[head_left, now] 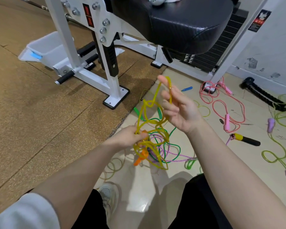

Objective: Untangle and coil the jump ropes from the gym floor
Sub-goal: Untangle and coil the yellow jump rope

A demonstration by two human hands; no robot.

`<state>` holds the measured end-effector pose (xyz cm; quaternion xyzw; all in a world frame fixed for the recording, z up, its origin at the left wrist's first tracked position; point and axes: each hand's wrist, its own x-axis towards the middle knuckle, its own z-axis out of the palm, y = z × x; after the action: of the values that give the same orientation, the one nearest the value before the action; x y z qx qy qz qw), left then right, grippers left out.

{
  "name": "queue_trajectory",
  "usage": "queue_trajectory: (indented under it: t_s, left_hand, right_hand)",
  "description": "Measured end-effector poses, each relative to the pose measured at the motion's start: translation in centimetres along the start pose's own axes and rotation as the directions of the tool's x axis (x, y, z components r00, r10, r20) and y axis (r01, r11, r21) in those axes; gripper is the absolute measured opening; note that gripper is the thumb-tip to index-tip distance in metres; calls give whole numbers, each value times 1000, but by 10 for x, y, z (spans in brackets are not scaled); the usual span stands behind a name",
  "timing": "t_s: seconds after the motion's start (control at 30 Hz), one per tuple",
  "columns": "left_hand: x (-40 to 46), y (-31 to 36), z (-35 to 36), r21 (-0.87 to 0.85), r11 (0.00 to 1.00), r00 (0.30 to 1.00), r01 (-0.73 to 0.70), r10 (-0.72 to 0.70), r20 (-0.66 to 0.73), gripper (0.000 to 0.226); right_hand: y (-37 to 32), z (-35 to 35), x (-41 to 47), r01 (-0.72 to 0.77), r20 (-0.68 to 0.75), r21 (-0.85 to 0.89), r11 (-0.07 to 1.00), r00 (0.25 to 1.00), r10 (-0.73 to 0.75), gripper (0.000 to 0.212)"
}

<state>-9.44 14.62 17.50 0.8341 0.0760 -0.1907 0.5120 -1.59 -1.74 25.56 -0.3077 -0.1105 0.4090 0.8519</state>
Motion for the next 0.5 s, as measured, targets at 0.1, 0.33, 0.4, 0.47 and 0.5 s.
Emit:
queue_trajectory:
  t_s: [0.1, 0.33, 0.4, 0.47, 0.5]
  left_hand:
    - [-2, 6, 4, -463, 883, 997, 75, -80, 9, 34]
    - [-5, 22, -20, -908, 401, 993, 119, -69, 100, 38]
    - [-10, 24, -30, -936, 315, 980, 155, 68, 185, 39]
    - [-14, 27, -39, -928, 229, 892, 295, 283, 354, 38]
    - [-17, 29, -43, -914, 217, 840, 344, 364, 402, 37]
  right_hand:
    - [6, -25, 8, 93, -492, -119, 988, 859, -140, 20]
    - [67, -44, -10, -310, -681, -408, 858, 730, -60, 22]
    - [83, -41, -12, -348, -553, -474, 809, 833, 34, 29]
    - [97, -38, -12, -341, -445, -644, 685, 895, 27, 44]
    - [102, -35, -10, -315, -396, -723, 615, 918, 4, 36]
